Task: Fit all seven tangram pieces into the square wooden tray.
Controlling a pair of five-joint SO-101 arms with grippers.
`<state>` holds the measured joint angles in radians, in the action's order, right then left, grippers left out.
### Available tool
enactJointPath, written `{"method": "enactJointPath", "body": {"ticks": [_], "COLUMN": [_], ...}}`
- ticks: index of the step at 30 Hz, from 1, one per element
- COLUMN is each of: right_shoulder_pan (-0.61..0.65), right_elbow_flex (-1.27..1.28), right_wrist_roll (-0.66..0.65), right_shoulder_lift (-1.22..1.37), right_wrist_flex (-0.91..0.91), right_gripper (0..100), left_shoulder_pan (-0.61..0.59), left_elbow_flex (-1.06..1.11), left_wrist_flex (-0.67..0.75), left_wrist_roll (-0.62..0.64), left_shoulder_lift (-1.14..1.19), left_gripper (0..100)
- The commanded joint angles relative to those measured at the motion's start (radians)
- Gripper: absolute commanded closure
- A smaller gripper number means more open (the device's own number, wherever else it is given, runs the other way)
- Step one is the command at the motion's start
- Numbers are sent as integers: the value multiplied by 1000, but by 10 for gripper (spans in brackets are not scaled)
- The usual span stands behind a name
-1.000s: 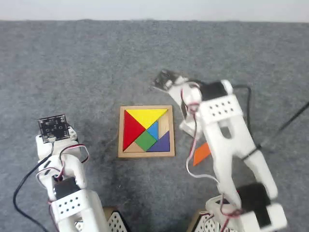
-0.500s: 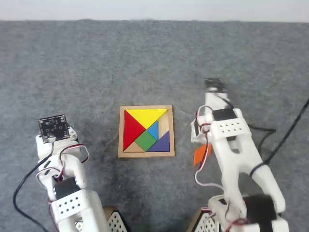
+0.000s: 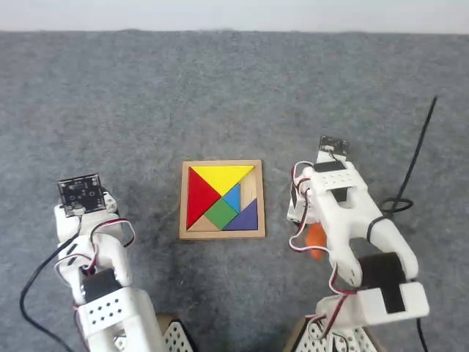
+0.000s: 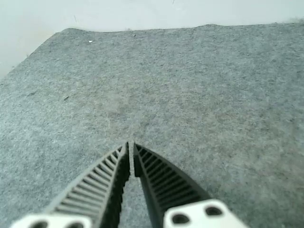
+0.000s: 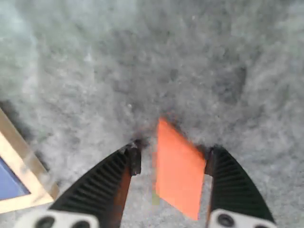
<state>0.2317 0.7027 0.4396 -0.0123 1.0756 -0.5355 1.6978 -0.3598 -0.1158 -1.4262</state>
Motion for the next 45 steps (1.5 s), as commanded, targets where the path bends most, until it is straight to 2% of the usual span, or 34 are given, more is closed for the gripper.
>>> {"method": "enactJointPath", "body": {"ticks": [1, 18, 20, 24, 29, 35, 38, 40, 42, 45], "right_shoulder_pan": [4, 19, 19, 8, -62, -62, -62, -62, -62, -64], "right_elbow_flex": [-58, -74, -74, -74, -83, -178, -275, -339, -393, -460], "right_wrist_roll": [12, 15, 17, 12, 11, 9, -89, -215, -404, -767], "right_shoulder_lift": [5, 13, 13, 13, 2, 2, 2, 2, 2, 2], "right_wrist_flex": [-1, 71, 71, 71, 71, 140, 206, 229, 225, 226], "right_gripper": [768, 772, 817, 988, 962, 962, 962, 962, 962, 960], "left_shoulder_pan": [9, 9, 8, 6, 6, 6, 6, 6, 6, 6], "left_elbow_flex": [-33, -33, -33, -33, -33, -33, -33, -33, -33, -33], "left_wrist_flex": [28, 28, 28, 28, 28, 26, 26, 26, 26, 26], "left_wrist_roll": [8, 8, 8, 8, 8, 8, 8, 8, 8, 8], "left_shoulder_lift": [-17, -17, -17, -17, -17, -17, -17, -17, -17, -17], "left_gripper": [985, 985, 985, 985, 985, 985, 985, 985, 985, 985]}}
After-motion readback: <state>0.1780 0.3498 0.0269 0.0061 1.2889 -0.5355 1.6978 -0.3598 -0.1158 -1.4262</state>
